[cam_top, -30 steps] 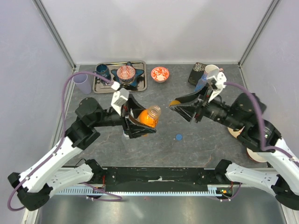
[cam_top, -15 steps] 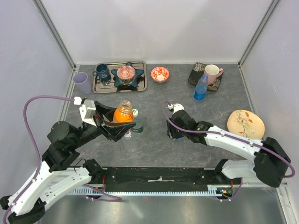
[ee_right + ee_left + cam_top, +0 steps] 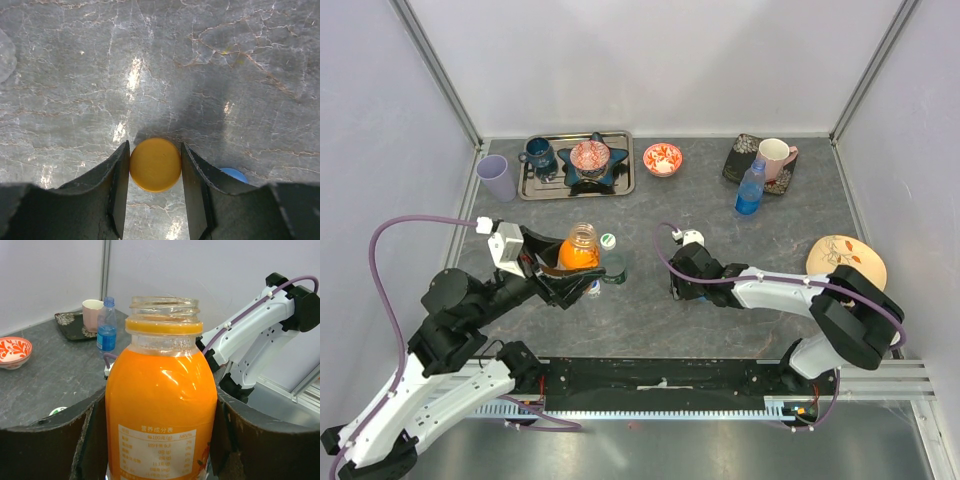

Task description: Unscrew the bottle caps

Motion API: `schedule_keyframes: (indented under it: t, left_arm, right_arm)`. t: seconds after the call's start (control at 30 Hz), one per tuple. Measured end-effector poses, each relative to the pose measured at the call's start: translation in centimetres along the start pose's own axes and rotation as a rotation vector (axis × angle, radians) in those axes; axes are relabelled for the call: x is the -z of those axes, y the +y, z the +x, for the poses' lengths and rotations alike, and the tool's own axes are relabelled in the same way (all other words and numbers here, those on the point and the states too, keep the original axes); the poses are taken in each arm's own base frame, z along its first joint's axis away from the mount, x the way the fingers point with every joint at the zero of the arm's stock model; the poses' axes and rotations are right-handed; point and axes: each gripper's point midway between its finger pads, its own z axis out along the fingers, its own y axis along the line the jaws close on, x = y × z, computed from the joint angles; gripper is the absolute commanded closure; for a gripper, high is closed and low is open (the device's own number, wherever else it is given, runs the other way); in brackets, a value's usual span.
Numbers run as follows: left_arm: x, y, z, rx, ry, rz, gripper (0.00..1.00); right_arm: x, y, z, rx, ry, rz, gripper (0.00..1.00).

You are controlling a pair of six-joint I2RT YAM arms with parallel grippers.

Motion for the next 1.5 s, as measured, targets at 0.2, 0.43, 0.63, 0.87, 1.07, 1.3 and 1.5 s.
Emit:
schedule_keyframes:
  t: [0.2, 0.43, 0.63, 0.87, 1.07, 1.3, 1.5]
  left_arm:
    - [0.0, 0.3, 0.9, 0.006, 0.026, -0.008, 0.72]
    - [0.0, 0.3, 1.1, 0.008, 0.032, -0.01, 0.71]
    - [-0.2, 0.4, 1.3, 0.01, 0.04, -0.012, 0.7]
    - [-2.2, 1.0, 3.6, 0.017, 0.138, 0.001, 0.7]
    - [-5.3, -0.2, 6.9, 0.051, 0.3, 0.144, 0.7]
    - [-7.3, -1.2, 8.6, 0.084, 0.366, 0.254, 0.69]
    - [-8.6, -1.8, 7.2, 0.069, 0.331, 0.298, 0.69]
  right_arm:
    - [-0.3, 0.2, -0.1, -0.015, -0.008, -0.008, 0.52]
    - [0.8, 0.2, -0.3, -0.031, -0.009, -0.01, 0.19]
    - [5.7, 1.8, -5.9, -0.049, -0.118, -0.044, 0.17]
    - [20.1, 6.2, -19.9, -0.109, -0.492, -0.226, 0.15]
    - [32.8, 10.0, -23.9, -0.074, -0.682, -0.559, 0.09]
    - [34.0, 12.6, -21.8, 0.007, -0.598, -0.724, 0.08]
    - [30.6, 13.0, -19.6, 0.03, -0.47, -0.71, 0.09]
